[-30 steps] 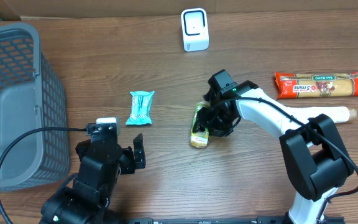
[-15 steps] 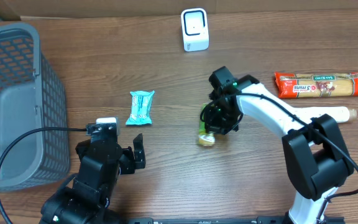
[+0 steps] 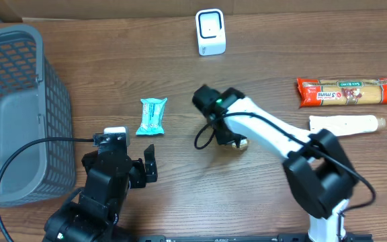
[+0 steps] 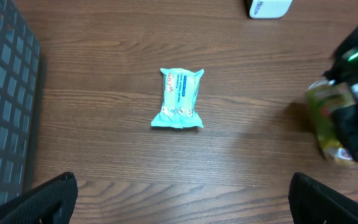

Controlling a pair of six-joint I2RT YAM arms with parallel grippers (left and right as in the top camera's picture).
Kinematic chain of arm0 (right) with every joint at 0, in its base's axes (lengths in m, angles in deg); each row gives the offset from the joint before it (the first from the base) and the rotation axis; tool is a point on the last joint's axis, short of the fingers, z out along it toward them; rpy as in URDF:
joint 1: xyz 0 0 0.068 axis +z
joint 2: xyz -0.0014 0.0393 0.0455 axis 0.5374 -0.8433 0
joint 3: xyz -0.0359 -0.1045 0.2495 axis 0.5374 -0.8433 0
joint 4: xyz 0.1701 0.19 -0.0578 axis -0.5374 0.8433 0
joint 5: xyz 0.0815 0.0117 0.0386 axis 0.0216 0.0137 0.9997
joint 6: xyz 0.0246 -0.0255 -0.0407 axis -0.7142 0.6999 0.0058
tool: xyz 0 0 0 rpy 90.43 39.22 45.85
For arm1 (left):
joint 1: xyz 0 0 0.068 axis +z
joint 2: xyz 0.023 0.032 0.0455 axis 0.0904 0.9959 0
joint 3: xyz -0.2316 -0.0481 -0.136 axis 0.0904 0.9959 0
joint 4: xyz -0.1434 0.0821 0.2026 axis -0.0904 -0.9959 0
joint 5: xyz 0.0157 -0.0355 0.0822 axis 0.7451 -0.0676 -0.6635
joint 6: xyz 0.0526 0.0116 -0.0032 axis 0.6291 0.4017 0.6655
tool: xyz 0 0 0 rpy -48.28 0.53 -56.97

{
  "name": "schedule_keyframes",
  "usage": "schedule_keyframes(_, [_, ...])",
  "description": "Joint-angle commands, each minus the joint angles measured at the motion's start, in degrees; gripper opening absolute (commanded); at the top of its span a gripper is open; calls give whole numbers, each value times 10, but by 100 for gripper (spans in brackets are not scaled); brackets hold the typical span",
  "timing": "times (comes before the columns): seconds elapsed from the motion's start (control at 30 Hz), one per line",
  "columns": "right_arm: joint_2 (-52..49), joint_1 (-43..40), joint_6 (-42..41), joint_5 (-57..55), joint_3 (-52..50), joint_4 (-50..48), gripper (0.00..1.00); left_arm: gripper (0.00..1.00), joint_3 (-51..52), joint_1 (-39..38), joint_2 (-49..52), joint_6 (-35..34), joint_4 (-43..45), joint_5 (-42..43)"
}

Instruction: Scan the item barcode

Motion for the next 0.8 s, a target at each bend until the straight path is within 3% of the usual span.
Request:
schedule_keyframes(0.0, [-31,4,2,-31,11,28,30,100,3,-4,-1,-8,2,-8])
schedule_keyframes(0.13, [-28,30,1,23,15,37,43,100,3,-4,-1,-8,2,-8])
schedule_keyframes(0.3, [-28,72,-3,62,24,15,49,100,3,-4,-1,-8,2,-8])
schedule_keyframes(0.43, [-28,89,-3,50,27,11,70,99,3,-4,-1,-8,2,-8])
schedule_keyframes(0.63, [-24,80,-35,47,46,18,74,100,3,-4,-1,-8,2,-8])
schedule_keyframes(0.77, [3,51,-57,61,83,24,83,100,3,-4,-1,-8,2,-8])
